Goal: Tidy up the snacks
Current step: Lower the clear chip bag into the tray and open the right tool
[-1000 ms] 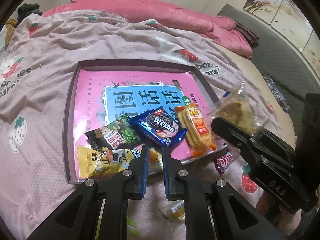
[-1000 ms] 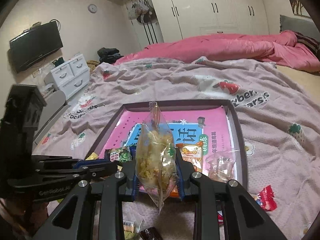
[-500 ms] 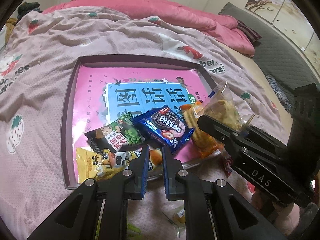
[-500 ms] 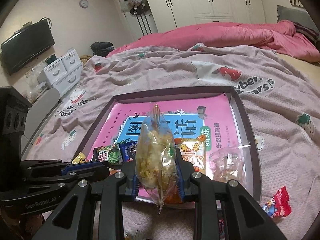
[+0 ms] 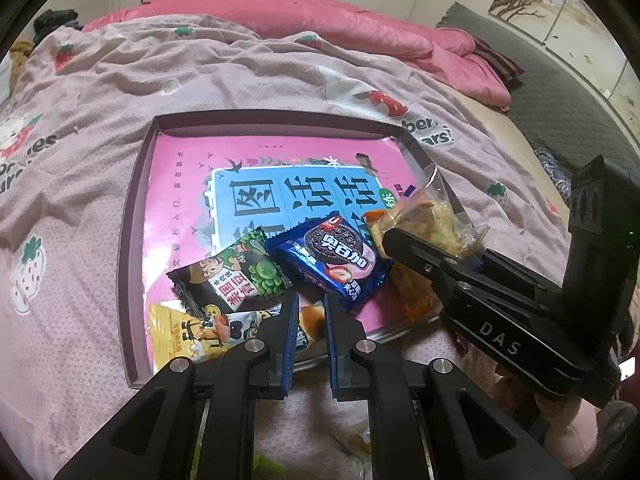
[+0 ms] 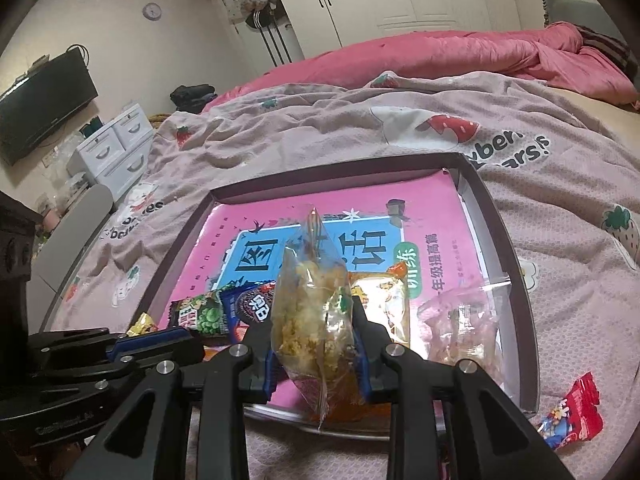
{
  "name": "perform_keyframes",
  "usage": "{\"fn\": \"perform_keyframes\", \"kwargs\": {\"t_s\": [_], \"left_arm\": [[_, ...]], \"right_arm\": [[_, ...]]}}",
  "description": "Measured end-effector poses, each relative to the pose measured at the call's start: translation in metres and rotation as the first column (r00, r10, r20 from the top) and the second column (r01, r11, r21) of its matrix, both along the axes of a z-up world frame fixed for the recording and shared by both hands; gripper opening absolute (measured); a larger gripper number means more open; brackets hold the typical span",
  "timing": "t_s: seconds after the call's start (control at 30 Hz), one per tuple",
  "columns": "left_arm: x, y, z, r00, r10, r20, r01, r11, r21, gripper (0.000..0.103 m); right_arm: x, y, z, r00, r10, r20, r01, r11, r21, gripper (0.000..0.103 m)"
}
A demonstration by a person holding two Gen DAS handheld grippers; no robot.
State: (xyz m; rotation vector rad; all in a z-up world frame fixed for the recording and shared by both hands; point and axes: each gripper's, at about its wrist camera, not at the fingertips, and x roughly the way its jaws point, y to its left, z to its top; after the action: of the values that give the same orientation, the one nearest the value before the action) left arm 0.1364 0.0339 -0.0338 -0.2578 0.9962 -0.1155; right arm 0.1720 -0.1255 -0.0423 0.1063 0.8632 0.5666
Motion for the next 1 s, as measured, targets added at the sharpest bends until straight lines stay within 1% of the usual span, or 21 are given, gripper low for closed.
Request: {"fn": "perform_keyframes", "kwargs": {"t_s": [0.23, 0.5, 0.77, 0.9, 1.0], "left_arm": [[0.0, -0.001, 0.0, 1.0, -0.001, 0.002, 0.001, 1.0, 0.002, 0.012], [0.0, 0.0, 0.0, 1.0, 0.001, 0.007, -0.001, 1.0, -0.001, 0.015], [-0.002, 0.001, 0.001, 1.0, -0.002, 0.012, 0.002, 1.0, -0.001, 0.015], [-0.002, 0.001, 0.003, 1.0, -0.004, 0.021, 0.004, 1.0, -0.003, 0.019], [-0.002, 0.0, 0.004, 1.0, -0.005, 0.025, 0.005, 1.0, 0.001, 0.02]], "right_arm": [[0.001, 0.004, 0.0, 1.0, -0.002, 0.016, 0.002, 0.999, -0.033, 0.031], [-0.002, 0.003, 0.002, 1.0, -0.006, 0.029, 0.007, 0.999, -0.047, 0.031], [-0.005, -0.008, 0.006, 0.999, -0.03, 0.036, 0.031, 0.998, -0.045, 0.033], [-0.008, -0.013, 0.007, 0.999, -0.035, 0.037, 0.037, 0.998, -0.042, 0.034], [-0.012, -0.015, 0.009, 0.998, -0.036, 0.048, 0.039, 0.998, -0.052, 0.035]]}}
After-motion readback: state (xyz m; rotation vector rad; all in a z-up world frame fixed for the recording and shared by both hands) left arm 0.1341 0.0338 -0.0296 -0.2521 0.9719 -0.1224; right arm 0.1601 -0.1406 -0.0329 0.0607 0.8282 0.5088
